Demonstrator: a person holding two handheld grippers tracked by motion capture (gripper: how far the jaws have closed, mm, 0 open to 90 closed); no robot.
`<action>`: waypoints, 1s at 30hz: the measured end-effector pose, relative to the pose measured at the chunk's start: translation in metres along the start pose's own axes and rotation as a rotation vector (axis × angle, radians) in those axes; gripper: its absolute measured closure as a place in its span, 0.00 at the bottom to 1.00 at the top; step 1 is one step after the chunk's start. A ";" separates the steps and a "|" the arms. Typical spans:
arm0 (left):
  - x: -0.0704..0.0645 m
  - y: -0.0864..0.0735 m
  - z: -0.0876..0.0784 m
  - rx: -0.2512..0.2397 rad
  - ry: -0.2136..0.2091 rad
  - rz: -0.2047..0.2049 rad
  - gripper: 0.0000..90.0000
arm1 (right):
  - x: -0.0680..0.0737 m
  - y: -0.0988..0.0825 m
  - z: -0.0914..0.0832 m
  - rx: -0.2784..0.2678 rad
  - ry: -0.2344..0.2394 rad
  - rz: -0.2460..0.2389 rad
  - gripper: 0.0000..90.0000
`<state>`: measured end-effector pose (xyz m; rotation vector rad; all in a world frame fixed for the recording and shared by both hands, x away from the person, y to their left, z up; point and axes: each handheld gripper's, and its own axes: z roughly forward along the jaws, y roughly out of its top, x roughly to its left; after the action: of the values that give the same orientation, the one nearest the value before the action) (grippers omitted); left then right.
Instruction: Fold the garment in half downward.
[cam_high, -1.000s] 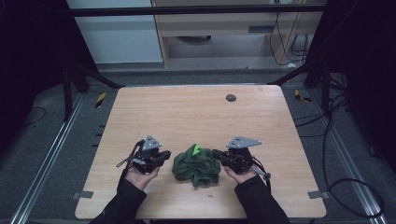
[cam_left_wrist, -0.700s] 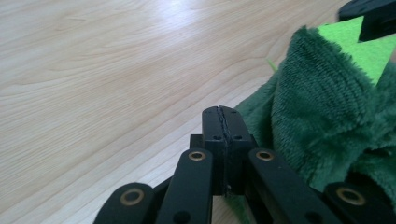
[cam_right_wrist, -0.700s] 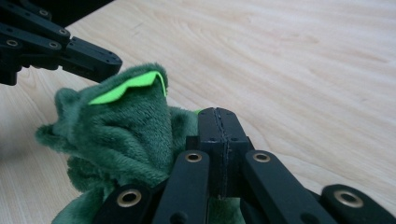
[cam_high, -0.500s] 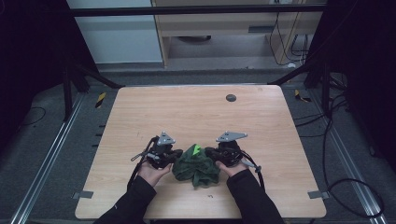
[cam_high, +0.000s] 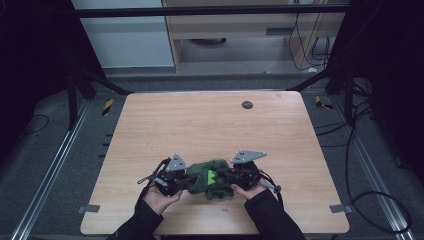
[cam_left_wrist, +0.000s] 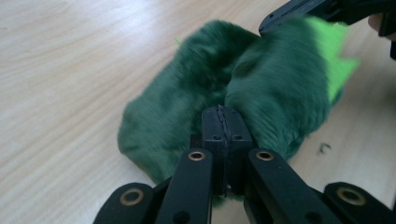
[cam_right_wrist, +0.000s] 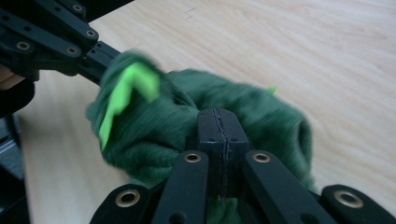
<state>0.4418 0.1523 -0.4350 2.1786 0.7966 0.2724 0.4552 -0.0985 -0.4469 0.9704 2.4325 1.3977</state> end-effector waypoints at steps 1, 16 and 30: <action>-0.004 -0.005 -0.003 0.003 -0.006 0.006 1.00 | 0.002 -0.002 -0.003 0.003 0.003 0.003 1.00; 0.023 -0.023 -0.028 -0.041 0.090 -0.078 0.96 | -0.010 -0.013 -0.033 -0.047 -0.053 0.039 1.00; 0.087 -0.062 -0.036 -0.001 0.301 -0.227 0.63 | -0.083 -0.055 -0.077 -0.024 -0.370 0.165 0.74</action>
<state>0.4659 0.2594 -0.4621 2.0484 1.2009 0.4914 0.4599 -0.2227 -0.4637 1.3170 2.1003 1.1641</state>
